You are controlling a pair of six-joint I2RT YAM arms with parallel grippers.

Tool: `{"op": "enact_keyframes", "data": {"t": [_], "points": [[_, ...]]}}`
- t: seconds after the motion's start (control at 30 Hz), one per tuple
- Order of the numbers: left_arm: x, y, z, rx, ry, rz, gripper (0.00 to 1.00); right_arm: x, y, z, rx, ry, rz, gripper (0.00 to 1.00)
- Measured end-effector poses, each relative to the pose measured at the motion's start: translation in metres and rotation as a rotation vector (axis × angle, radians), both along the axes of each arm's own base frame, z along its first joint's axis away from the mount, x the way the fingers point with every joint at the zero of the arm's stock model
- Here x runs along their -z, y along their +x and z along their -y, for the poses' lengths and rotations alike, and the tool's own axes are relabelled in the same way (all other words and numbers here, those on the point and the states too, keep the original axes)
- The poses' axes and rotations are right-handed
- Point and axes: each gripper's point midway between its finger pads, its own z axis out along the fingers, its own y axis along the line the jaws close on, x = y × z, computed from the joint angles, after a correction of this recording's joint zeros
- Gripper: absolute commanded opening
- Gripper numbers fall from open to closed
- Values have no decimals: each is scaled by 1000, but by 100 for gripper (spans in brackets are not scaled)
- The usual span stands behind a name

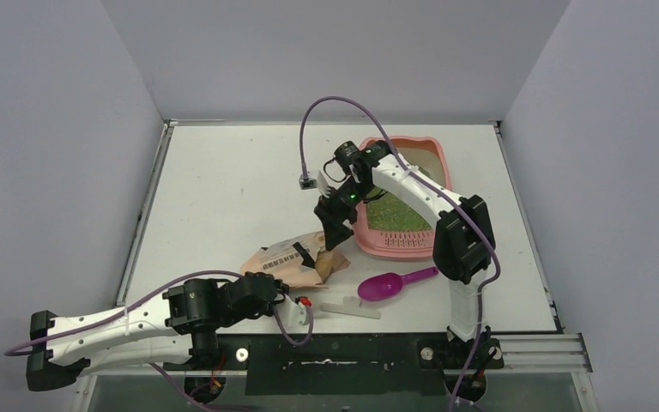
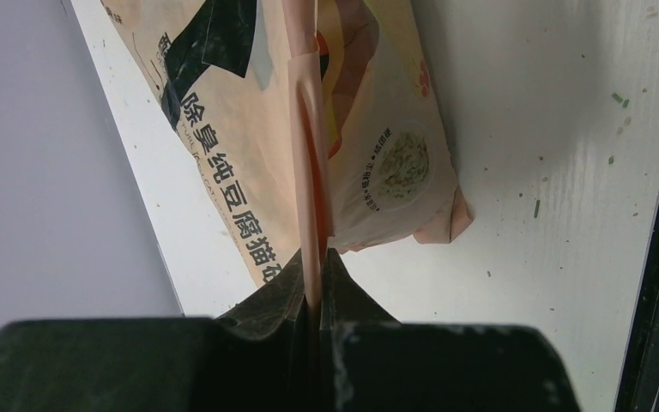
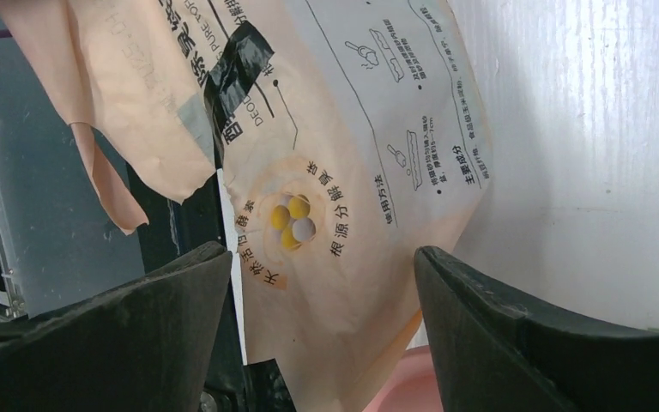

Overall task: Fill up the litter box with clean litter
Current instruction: Close the cat litter bag at the center of the board.

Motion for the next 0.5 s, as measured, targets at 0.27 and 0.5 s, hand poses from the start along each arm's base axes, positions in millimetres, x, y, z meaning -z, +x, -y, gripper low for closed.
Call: {"op": "enact_keyframes", "data": {"t": [0.27,0.5], "points": [[0,3,-2,-37,-6,12,0,5,5,2,-20,-17,52,0],[-2,5,-6,-92,-44,12,25,10,7,4,62,3,71,0]]}}
